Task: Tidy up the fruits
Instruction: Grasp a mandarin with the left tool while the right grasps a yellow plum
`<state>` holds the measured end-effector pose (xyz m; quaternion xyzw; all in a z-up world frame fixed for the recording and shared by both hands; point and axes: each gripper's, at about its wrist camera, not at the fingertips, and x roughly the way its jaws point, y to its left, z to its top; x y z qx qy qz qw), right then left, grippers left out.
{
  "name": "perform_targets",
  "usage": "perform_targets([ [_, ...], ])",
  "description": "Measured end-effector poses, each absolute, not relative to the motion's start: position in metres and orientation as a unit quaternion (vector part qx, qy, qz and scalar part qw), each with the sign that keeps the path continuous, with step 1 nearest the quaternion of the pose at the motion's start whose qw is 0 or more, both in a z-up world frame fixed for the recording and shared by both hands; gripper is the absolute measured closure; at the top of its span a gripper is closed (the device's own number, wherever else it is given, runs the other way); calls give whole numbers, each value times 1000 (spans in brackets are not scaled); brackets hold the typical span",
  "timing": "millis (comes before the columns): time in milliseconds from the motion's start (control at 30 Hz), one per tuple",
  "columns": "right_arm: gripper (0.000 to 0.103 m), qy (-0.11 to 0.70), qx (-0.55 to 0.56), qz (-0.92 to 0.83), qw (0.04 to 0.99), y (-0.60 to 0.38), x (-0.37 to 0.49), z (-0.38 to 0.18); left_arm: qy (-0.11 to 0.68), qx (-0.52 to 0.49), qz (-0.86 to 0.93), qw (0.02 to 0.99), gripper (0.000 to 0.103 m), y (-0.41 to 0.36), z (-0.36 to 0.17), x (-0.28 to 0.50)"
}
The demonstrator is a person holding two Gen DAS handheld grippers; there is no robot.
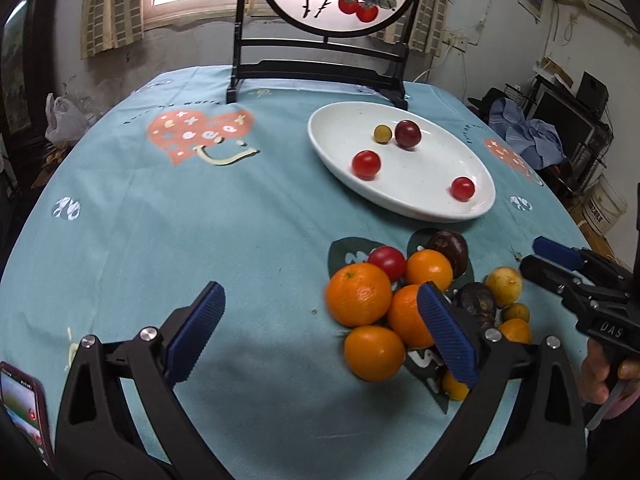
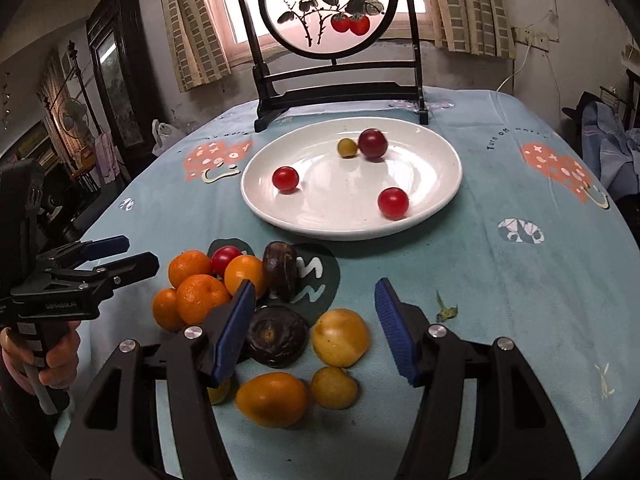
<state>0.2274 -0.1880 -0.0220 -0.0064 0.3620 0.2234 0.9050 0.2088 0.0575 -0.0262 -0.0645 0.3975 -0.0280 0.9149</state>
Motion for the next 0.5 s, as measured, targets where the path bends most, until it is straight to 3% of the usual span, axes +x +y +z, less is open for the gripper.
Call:
perform_targets([
  [133, 42, 386, 3, 204, 900, -198, 239, -30, 400, -58, -10, 914, 5, 60, -30, 206],
  [300, 58, 415, -4, 210, 885, -196, 241, -43, 407, -68, -16, 911, 5, 63, -34, 203],
  [500, 59, 425, 5, 224, 877, -198, 239, -45, 400, -45, -18, 915, 5, 59, -35, 195],
])
